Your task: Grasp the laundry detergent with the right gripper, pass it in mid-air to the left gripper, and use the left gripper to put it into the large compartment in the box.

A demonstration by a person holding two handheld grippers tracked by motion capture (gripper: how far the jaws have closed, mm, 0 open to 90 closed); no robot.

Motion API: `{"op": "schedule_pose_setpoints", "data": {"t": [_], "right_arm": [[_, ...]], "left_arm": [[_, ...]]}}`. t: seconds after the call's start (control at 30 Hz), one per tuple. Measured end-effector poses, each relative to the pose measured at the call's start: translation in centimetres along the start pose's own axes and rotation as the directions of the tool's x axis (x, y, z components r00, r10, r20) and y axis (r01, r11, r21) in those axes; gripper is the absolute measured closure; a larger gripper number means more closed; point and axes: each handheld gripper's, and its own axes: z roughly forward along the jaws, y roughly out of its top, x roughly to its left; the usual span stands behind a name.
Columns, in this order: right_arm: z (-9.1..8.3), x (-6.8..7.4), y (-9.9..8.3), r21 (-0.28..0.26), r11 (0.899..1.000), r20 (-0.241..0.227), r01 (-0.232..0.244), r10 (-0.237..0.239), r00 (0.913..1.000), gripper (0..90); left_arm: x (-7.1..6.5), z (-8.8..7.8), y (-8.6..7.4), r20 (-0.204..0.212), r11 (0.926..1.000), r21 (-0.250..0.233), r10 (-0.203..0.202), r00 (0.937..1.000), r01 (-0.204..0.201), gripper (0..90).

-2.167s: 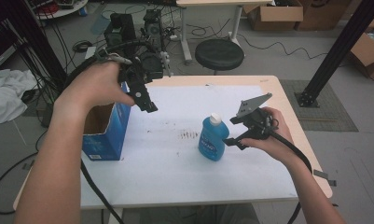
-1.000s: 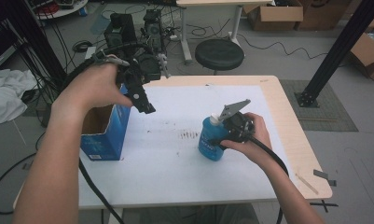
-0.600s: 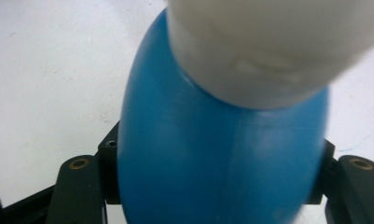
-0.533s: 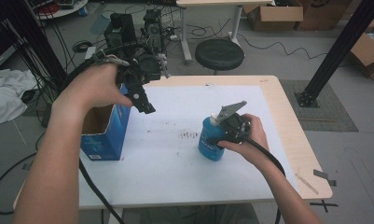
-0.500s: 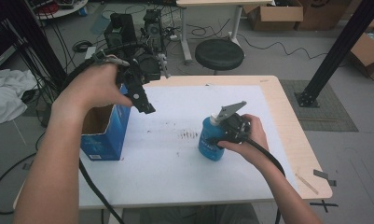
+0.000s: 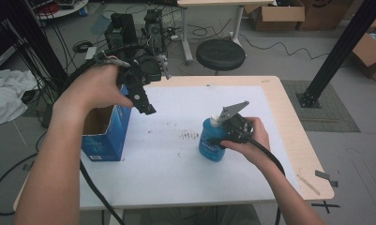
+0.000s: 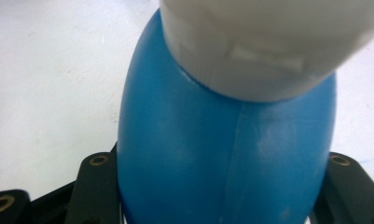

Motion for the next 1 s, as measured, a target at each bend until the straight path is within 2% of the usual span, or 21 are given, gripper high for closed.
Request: {"op": "schedule_pose_setpoints", "data": {"t": [0.17, 0.3, 0.33, 0.37, 0.4, 0.47, 0.5, 0.53, 0.57, 0.6, 0.63, 0.77, 0.8, 0.83, 0.87, 0.9, 0.93, 0.97, 1.0], "right_arm": [[0.1, -0.2, 0.2, -0.007, 1.0, -0.024, 0.029, -0.029, 0.9993, 42.6], [-0.4, -0.6, 0.6, -0.029, 0.998, -0.074, 0.049, -0.051, 0.996, 42.7], [-0.7, -0.8, 1.1, -0.043, 0.997, -0.114, 0.072, -0.076, 0.9906, 42.7], [-0.7, -0.8, 1.1, -0.043, 0.997, -0.114, 0.072, -0.076, 0.9906, 42.7], [-1.2, -1.0, 1.5, -0.06, 0.994, -0.16, 0.092, -0.101, 0.982, 42.7], [-1.6, -1.2, 2.0, -0.077, 0.991, -0.192, 0.113, -0.125, 0.9734, 42.7], [-1.6, -1.2, 2.0, -0.077, 0.991, -0.192, 0.113, -0.125, 0.9734, 42.7], [-2.0, -1.3, 2.6, -0.092, 0.986, -0.224, 0.137, -0.155, 0.9621, 42.8], [-2.2, -1.4, 2.9, -0.102, 0.984, -0.243, 0.145, -0.166, 0.9557, 42.8], [-2.2, -1.4, 2.9, -0.102, 0.984, -0.243, 0.145, -0.166, 0.9557, 42.8], [-2.5, -1.4, 3.4, -0.117, 0.98, -0.279, 0.161, -0.188, 0.9418, 42.9], [-3.0, -1.2, 4.7, -0.124, 0.969, -0.337, 0.212, -0.242, 0.9099, 43.0], [-3.1, -1.1, 5.0, -0.123, 0.966, -0.348, 0.226, -0.256, 0.9021, 43.0], [-3.1, -1.1, 5.0, -0.123, 0.966, -0.348, 0.226, -0.256, 0.9021, 43.0], [-3.2, -0.9, 5.6, -0.125, 0.962, -0.364, 0.245, -0.274, 0.8902, 43.1], [-3.2, -0.9, 5.6, -0.125, 0.962, -0.364, 0.245, -0.274, 0.8902, 43.1], [-3.3, -0.7, 6.2, -0.133, 0.956, -0.377, 0.262, -0.293, 0.8786, 43.1], [-3.3, -0.7, 6.2, -0.133, 0.956, -0.377, 0.262, -0.293, 0.8786, 43.1], [-3.3, -0.6, 6.8, -0.14, 0.951, -0.395, 0.275, -0.308, 0.8657, 43.1]], "left_arm": [[0.0, 0.0, 0.0, 0.003, 1.0, -0.008, 0.0, 1.0, 0.0, 10.6], [0.0, -0.1, 0.0, 0.006, 0.9999, -0.012, 0.005, 1.0, -0.005, 10.5], [0.0, -0.1, 0.1, 0.009, 0.9998, -0.018, 0.004, 1.0, -0.004, 10.5], [0.0, -0.1, 0.1, 0.009, 0.9998, -0.018, 0.004, 1.0, -0.004, 10.5], [0.0, -0.2, 0.1, 0.011, 0.9997, -0.024, 0.007, 0.9999, -0.007, 10.5], [-0.1, -0.3, 0.2, 0.014, 0.9993, -0.035, 0.012, 0.9998, -0.011, 10.5], [-0.1, -0.3, 0.2, 0.014, 0.9993, -0.035, 0.012, 0.9998, -0.011, 10.5], [-0.2, -0.5, 0.3, 0.016, 0.999, -0.039, 0.024, 0.9996, -0.023, 10.5], [-0.3, -0.5, 0.4, 0.02, 0.9986, -0.048, 0.022, 0.9996, -0.021, 10.5], [-0.3, -0.5, 0.4, 0.02, 0.9986, -0.048, 0.022, 0.9996, -0.021, 10.5], [-0.5, -0.7, 0.5, 0.025, 0.9981, -0.054, 0.033, 0.9991, -0.031, 10.3], [-0.8, -1.0, 0.8, 0.038, 0.9964, -0.076, 0.041, 0.9985, -0.038, 10.3], [-0.8, -1.0, 0.8, 0.038, 0.9964, -0.076, 0.041, 0.9985, -0.038, 10.2], [-0.9, -1.1, 0.9, 0.042, 0.9958, -0.083, 0.042, 0.9982, -0.039, 10.2], [-1.1, -1.2, 1.0, 0.049, 0.9944, -0.095, 0.051, 0.9975, -0.047, 10.0], [-1.1, -1.2, 1.0, 0.049, 0.9944, -0.095, 0.051, 0.9975, -0.047, 10.0], [-1.3, -1.3, 1.2, 0.059, 0.9926, -0.11, 0.058, 0.9966, -0.052, 9.9], [-1.3, -1.3, 1.2, 0.059, 0.9926, -0.11, 0.058, 0.9966, -0.052, 9.9], [-1.4, -1.4, 1.3, 0.067, 0.9914, -0.119, 0.064, 0.9957, -0.055, 9.9]]}}
